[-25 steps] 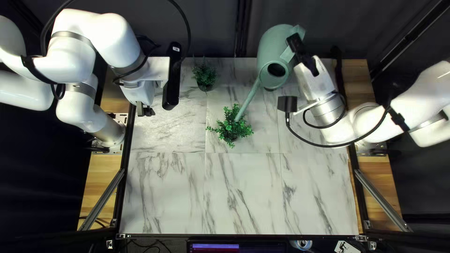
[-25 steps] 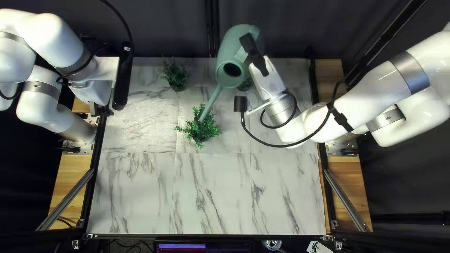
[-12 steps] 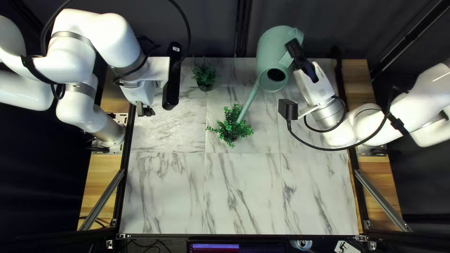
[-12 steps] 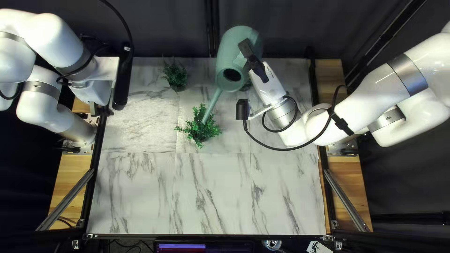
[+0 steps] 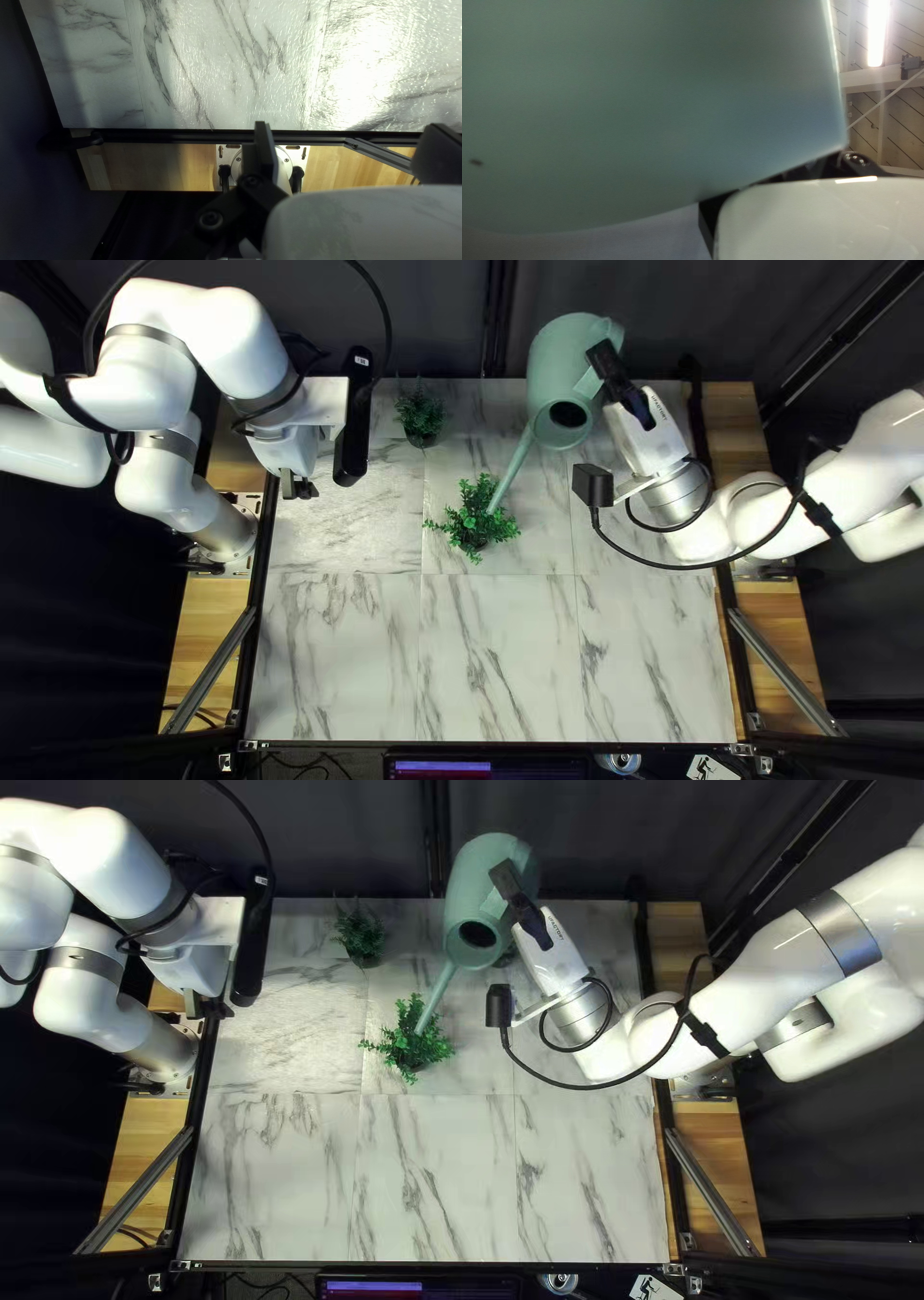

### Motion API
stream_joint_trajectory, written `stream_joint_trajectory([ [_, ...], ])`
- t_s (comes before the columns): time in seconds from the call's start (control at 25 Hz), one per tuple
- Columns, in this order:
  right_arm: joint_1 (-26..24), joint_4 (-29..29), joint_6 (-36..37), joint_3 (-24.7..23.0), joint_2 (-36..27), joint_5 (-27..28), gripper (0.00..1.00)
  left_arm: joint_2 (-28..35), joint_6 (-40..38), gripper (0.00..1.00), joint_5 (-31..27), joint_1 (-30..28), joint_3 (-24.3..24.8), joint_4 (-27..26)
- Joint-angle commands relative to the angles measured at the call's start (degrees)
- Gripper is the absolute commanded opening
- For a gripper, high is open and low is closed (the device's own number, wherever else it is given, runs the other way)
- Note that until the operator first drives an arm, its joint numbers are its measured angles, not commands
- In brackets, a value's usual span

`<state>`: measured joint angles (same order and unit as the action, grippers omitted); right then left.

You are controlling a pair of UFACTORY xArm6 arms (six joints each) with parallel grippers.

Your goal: Lift water spout off of table. Pick up water spout to simulate watering fake plants

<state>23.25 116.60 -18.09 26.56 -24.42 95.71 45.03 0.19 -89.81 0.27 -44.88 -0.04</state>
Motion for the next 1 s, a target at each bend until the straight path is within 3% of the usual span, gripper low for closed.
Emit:
stream_joint_trajectory([
  [0.04,-0.3,0.6,0.3,0.1,-0.2,-0.5,0.00,0.0,0.0,1.00,0.0,0.0,0.0,0.0],
  [0.16,-0.4,0.8,0.1,-0.2,-0.2,-0.4,0.00,0.0,0.0,1.00,0.0,0.0,0.0,0.0],
  [0.28,1.4,-4.2,-0.4,1.4,0.6,1.4,0.00,0.0,0.0,1.00,0.0,0.0,0.0,0.0],
  [0.48,6.4,-20.3,1.5,12.7,4.6,6.4,0.00,0.0,0.0,1.00,0.0,0.0,0.0,0.0],
  [0.72,10.4,-37.3,4.4,30.8,13.7,13.0,0.00,0.0,0.0,1.00,0.0,0.0,0.0,0.0],
  [0.84,11.4,-44.1,4.4,35.7,15.2,12.9,0.00,0.0,0.0,1.00,0.0,0.0,0.0,0.0],
  [1.0,11.1,-49.8,4.4,38.5,14.7,10.3,0.00,0.0,0.0,1.00,0.0,0.0,0.0,0.0],
])
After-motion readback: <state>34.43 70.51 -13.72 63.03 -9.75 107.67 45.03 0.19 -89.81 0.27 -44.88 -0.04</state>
